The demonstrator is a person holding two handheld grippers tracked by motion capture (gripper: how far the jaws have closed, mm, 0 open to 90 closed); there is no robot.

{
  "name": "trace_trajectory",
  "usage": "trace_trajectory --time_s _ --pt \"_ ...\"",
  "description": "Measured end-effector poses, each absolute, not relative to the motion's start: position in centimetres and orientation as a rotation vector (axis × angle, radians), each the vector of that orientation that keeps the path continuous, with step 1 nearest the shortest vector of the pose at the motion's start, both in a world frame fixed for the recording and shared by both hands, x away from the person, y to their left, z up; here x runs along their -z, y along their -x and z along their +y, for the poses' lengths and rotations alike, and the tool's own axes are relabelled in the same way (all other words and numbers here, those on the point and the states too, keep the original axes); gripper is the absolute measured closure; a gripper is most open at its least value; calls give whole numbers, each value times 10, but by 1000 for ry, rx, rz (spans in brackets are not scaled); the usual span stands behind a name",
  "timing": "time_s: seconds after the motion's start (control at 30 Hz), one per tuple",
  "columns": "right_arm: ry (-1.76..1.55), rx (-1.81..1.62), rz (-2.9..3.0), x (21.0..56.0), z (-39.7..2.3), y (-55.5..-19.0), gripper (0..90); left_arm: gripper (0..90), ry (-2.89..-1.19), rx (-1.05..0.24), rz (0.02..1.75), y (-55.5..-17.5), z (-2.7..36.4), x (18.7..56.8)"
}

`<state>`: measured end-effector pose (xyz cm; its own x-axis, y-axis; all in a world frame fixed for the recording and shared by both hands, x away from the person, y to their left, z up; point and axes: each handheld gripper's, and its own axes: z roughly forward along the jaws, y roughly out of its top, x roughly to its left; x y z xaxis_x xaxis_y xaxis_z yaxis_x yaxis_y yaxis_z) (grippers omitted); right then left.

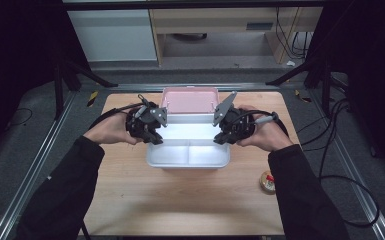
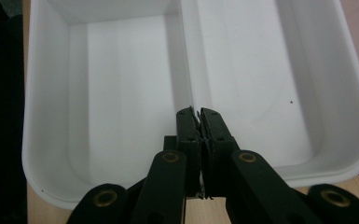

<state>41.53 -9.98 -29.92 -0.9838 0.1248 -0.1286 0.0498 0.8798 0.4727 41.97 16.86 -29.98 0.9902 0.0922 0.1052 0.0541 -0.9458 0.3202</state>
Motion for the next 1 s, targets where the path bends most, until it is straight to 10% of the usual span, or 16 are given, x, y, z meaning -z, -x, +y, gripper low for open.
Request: trace_trajectory --time_s 1.0 --pt "-93 -703 2969 360 -96 -321 883 877 -2821 -86 78 -322 167 352"
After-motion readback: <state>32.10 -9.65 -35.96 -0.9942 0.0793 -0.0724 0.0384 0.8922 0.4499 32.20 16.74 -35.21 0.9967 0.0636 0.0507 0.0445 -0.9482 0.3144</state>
